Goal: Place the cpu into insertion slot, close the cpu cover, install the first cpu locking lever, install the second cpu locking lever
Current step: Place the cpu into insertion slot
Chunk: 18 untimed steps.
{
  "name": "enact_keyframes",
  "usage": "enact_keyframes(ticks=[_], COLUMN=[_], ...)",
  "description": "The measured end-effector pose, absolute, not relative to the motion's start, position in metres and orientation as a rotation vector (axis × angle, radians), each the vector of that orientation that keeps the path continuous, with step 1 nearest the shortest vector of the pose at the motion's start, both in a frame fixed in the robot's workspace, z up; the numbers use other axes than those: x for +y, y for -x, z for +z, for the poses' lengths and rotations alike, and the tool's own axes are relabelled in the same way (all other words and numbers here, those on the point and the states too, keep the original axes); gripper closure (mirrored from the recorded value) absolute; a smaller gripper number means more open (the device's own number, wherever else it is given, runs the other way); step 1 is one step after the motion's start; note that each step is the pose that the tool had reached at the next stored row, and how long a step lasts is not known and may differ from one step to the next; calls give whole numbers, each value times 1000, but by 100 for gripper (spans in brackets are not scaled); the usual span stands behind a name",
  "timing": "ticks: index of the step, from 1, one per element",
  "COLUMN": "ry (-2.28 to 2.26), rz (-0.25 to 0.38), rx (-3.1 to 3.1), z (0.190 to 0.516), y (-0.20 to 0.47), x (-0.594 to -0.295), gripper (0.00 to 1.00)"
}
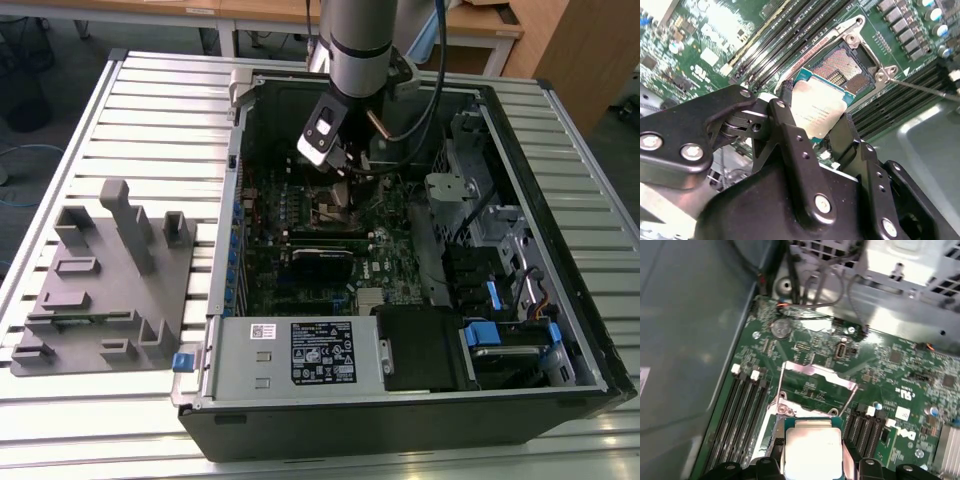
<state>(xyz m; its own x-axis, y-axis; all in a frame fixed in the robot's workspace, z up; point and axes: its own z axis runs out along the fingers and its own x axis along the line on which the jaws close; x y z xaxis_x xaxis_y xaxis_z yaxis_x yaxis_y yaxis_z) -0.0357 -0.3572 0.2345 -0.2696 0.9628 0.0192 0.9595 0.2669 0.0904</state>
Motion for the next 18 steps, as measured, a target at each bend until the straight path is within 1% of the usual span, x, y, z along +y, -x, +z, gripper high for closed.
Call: enact_keyframes(ticks=[6, 18], ry=[-1990, -1995], rz=[126, 120], rx=[2371, 2373], z=[234, 234], y=[36, 36], x=[-357, -357], gripper=[46, 46])
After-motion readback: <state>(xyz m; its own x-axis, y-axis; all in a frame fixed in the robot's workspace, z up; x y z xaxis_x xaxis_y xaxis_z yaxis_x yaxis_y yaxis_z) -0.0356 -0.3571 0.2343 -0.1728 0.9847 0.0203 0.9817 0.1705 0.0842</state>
